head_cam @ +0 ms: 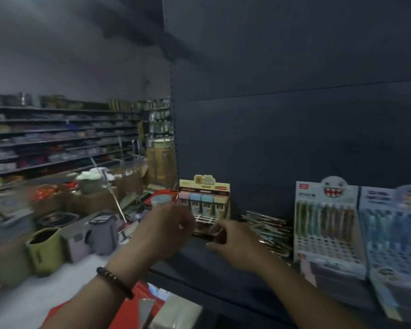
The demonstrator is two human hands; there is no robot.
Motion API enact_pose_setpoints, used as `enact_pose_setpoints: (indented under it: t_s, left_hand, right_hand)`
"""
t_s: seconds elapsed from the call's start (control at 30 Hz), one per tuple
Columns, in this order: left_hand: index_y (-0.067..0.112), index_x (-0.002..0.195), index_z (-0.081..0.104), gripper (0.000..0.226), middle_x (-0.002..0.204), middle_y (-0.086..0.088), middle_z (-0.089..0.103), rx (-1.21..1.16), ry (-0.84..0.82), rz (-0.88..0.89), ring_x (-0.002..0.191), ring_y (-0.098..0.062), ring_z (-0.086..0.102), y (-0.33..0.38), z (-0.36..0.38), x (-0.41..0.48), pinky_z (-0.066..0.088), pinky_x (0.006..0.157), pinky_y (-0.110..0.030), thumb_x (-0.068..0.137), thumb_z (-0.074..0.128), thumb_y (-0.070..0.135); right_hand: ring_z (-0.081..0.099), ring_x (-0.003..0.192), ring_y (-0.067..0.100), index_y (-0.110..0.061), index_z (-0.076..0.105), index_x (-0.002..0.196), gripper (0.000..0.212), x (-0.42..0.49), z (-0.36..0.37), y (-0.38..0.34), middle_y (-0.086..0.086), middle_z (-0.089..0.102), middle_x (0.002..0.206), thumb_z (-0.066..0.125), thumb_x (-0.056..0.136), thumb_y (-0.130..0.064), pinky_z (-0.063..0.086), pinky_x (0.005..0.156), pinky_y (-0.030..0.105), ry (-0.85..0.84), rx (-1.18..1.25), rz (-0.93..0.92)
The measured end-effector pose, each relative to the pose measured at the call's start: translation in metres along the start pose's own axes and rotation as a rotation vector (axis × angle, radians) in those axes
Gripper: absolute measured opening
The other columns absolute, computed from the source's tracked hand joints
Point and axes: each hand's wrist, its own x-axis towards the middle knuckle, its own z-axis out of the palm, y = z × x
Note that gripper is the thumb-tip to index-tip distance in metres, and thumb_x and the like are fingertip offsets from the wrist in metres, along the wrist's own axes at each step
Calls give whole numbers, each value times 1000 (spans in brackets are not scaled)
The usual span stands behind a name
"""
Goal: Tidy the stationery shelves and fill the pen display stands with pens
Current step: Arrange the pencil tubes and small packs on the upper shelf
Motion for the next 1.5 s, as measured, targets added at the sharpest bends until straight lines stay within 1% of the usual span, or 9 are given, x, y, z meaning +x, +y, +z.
enact_pose_setpoints:
  t_s: [0.13, 0.47, 0.7, 0.83, 0.97, 1.07, 1.17, 1.33, 1.5]
  left_hand:
    - [30, 86, 72, 4, 91, 11, 64, -73, 101, -133, 76, -13, 65, -54, 1, -4, 58, 71, -36, 84, 75, 31]
    - [34, 137, 55, 52, 135, -3, 58, -144, 78, -294, 110, -25, 66, -111, 25, 18, 58, 90, -45, 91, 76, 45]
    - [34, 128, 44, 61, 99, 8, 61, -174, 95, -360, 80, -17, 65, -104, 44, 30, 51, 66, -31, 84, 81, 54]
    - [36, 124, 40, 54, 89, 7, 63, -197, 67, -306, 71, -11, 63, -95, 48, 38, 51, 57, -27, 89, 80, 45]
    - [40, 123, 43, 46, 90, 7, 63, -362, 36, -235, 73, -4, 61, -86, 48, 49, 41, 49, -13, 93, 78, 36]
    - [39, 121, 52, 40, 96, 3, 68, -595, -4, -182, 85, -21, 70, -71, 45, 61, 61, 66, -42, 90, 77, 41]
    - [30, 128, 55, 43, 100, -8, 68, -802, -51, -93, 88, -29, 67, -42, 41, 74, 57, 74, -64, 89, 72, 39]
    - [21, 130, 59, 34, 117, -7, 63, -1030, -155, 71, 100, -24, 67, 33, 47, 97, 61, 80, -44, 99, 67, 9]
    - [37, 124, 67, 40, 111, 9, 73, -1086, -94, 151, 99, -19, 75, 135, 75, 113, 65, 85, -41, 93, 80, 15]
  right_hand:
    - [65, 96, 15, -24, 61, 127, 48, 40, 47, -16, -3, 66, 109, 82, 87, -39, 56, 84, 34, -48, 0, 34]
    - [59, 116, 16, -24, 57, 137, 71, 96, 131, -12, -3, 59, 134, 85, 78, -50, 52, 90, 31, 13, 84, 87]
    - [64, 116, 12, -29, 65, 134, 56, 101, 150, -9, -9, 68, 128, 76, 82, -46, 52, 88, 24, -9, 295, 119]
    - [63, 88, -1, -25, 64, 118, 35, 95, 150, -7, -9, 70, 107, 76, 86, -32, 47, 68, 16, 21, 394, 105]
    - [63, 77, 13, -21, 62, 96, 30, 87, 127, 3, -1, 69, 85, 76, 70, -31, 48, 69, 36, -9, 485, 102]
    - [69, 89, 20, -30, 69, 103, 38, 70, 89, 15, 6, 74, 97, 78, 67, -27, 52, 76, 44, -44, 514, 93]
    - [73, 100, 16, -34, 67, 115, 50, 43, 41, 27, -7, 77, 107, 87, 69, -29, 60, 92, 45, -6, 464, 68]
    - [71, 94, 7, -31, 69, 114, 49, -12, -27, 51, -11, 75, 104, 94, 73, -23, 59, 82, 28, 211, 385, 48]
    - [69, 84, 11, -29, 69, 107, 43, -68, -76, 89, -9, 72, 92, 96, 73, -25, 57, 69, 23, 491, 347, 114]
